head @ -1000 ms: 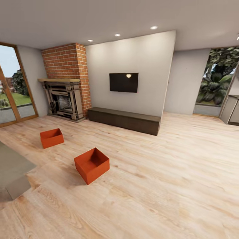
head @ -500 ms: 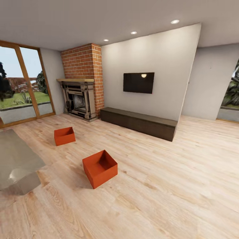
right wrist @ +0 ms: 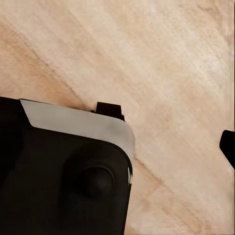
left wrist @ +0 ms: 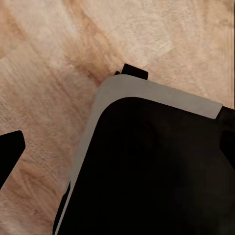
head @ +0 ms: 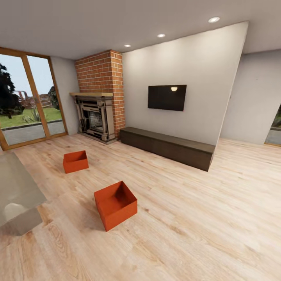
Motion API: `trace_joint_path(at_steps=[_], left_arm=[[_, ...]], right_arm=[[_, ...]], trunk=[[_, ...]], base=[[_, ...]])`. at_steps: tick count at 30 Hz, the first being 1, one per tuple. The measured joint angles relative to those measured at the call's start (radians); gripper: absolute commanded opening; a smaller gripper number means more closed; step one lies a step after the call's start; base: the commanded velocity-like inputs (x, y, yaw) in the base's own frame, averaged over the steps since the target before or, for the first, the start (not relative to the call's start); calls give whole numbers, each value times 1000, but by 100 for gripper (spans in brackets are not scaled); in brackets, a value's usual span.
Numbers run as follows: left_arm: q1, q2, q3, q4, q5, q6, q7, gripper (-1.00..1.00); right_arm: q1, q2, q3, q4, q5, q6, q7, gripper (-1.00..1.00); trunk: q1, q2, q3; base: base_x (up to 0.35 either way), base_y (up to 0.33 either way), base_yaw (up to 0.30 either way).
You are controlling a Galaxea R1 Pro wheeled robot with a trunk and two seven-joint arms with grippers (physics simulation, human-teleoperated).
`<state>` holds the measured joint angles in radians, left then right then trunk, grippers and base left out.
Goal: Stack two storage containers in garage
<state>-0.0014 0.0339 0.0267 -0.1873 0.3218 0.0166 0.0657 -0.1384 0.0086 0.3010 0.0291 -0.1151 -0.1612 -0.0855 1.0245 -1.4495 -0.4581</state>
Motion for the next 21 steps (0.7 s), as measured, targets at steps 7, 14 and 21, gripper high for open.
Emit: trace_joint_path(at_steps=[7, 14, 21], left_arm=[[0, 1, 0, 1, 2, 3, 0, 100], [0, 3, 0, 0, 1, 4, 0, 100], [0, 2, 0, 0, 1, 4, 0, 100]], right_arm=[[0, 1, 0, 0, -2, 0, 0, 100], [0, 3, 0, 0, 0, 0, 1, 100], [0, 3, 0, 0, 0, 0, 1, 100]], trunk=[[0, 0, 0], [0, 0, 0], [0, 0, 0]], base=[[306, -177, 0], [306, -168, 202], [306, -165, 272]])
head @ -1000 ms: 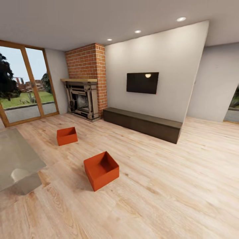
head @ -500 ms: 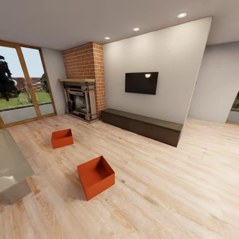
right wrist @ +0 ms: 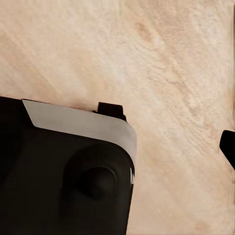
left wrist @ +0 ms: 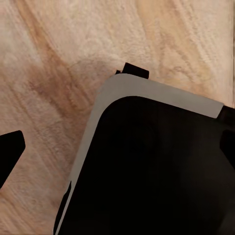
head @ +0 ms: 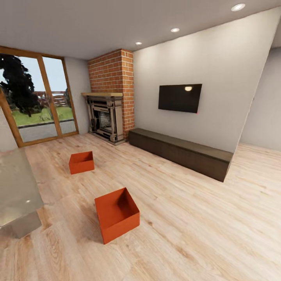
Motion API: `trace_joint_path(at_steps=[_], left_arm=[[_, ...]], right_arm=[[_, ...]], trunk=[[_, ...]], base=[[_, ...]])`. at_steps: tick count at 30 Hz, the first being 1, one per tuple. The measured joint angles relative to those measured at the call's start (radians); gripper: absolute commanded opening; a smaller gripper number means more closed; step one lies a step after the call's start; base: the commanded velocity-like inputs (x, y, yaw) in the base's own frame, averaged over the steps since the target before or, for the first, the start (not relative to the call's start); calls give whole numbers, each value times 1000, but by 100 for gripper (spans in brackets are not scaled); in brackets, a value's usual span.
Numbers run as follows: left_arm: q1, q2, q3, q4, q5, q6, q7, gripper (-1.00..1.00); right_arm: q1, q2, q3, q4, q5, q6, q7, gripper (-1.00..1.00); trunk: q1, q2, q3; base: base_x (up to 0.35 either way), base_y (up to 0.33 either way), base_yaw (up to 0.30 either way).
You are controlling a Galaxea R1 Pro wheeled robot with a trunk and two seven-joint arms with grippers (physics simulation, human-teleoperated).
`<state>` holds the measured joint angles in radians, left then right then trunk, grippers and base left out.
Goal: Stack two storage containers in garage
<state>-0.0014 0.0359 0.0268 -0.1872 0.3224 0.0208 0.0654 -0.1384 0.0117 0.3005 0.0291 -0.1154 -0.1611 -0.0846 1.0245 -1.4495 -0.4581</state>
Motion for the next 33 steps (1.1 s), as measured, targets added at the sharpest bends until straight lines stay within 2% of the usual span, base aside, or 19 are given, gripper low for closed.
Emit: trace_joint_path(at_steps=[33], left_arm=[[0, 1, 0, 1, 1, -1, 0, 100]], right_arm=[[0, 0, -5, 0, 0, -1, 0, 100]], trunk=[[0, 0, 0]], base=[[306, -165, 274]])
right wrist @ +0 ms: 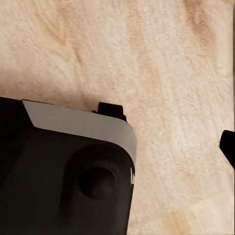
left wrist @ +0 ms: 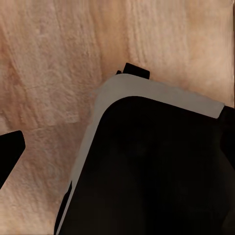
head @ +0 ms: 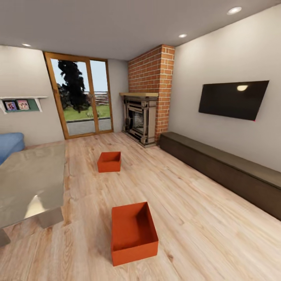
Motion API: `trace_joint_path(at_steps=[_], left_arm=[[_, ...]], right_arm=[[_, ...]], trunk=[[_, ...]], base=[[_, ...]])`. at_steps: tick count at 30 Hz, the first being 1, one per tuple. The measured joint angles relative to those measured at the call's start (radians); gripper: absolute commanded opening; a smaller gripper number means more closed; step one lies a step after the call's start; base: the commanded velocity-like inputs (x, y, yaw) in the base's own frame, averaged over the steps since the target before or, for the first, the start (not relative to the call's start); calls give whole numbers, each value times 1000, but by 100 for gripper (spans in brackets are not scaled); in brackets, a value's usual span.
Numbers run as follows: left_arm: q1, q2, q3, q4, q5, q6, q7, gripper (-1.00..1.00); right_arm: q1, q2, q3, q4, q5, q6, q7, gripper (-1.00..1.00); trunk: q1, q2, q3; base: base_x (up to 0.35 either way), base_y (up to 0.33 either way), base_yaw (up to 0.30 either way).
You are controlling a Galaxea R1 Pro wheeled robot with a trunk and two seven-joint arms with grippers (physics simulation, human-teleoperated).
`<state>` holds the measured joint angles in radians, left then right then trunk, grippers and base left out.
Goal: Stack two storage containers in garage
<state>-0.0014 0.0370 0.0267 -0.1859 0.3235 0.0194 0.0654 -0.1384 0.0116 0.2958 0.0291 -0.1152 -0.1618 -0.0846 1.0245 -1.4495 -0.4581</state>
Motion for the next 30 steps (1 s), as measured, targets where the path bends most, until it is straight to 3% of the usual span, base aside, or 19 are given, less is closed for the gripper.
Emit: trace_joint_path(at_steps=[15, 30], left_arm=[[0, -1, 0, 0, 0, 0, 0, 100], [0, -2, 1, 0, 0, 0, 0, 100]], right_arm=[[0, -1, -1, 0, -1, 1, 0, 100], [0, -3, 10, 0, 2, 1, 7, 100]], trunk=[[0, 0, 0], [0, 0, 0]], base=[[306, -165, 264], [306, -165, 14]])
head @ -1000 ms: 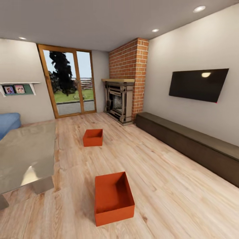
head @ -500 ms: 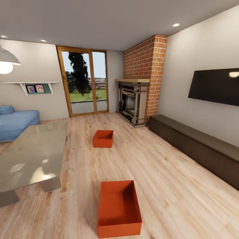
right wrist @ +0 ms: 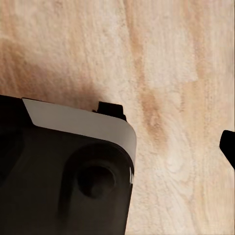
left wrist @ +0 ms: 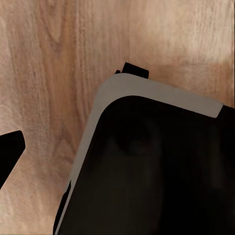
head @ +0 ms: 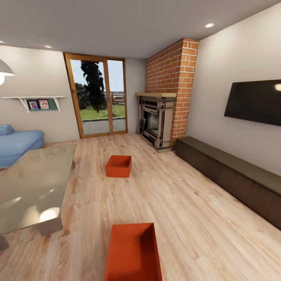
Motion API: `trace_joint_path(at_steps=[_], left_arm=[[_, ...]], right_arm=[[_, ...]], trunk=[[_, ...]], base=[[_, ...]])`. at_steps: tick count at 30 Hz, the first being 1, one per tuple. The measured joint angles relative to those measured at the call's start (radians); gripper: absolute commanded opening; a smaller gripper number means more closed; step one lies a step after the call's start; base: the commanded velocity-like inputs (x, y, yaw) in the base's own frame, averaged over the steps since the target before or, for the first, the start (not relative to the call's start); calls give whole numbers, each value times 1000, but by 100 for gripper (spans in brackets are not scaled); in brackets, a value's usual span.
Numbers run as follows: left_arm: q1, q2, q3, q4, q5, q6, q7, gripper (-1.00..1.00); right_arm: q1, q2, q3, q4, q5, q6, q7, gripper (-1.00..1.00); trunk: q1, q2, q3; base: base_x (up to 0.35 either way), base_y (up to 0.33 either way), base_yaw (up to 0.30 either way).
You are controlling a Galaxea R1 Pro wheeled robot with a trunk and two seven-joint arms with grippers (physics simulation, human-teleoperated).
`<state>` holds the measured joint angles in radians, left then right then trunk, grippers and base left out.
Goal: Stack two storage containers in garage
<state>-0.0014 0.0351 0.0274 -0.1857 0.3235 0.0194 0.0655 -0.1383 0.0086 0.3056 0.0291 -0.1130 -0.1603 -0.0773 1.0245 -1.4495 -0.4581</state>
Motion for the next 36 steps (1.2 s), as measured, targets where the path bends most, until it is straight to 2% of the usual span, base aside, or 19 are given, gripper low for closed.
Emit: trace_joint_path(at_steps=[5, 12, 23, 36], left_arm=[[0, 0, 0, 0, 0, 0, 0, 100], [0, -1, 1, 0, 0, -10, 0, 100], [0, -3, 2, -3, 0, -16, 2, 100], [0, -4, 2, -4, -1, -17, 2, 100]], right_arm=[[0, 1, -3, 0, 0, -1, -1, 100], [0, 0, -6, 0, -1, -2, -3, 100], [0, 0, -6, 0, -1, -1, -2, 100], [0, 1, -6, 0, -1, -1, -2, 100]], trunk=[[0, 0, 0], [0, 0, 0], [1, 0, 0], [0, 0, 0]], base=[[306, -165, 33], [286, -72, 232], [31, -1, 52], [51, 212, 0]])
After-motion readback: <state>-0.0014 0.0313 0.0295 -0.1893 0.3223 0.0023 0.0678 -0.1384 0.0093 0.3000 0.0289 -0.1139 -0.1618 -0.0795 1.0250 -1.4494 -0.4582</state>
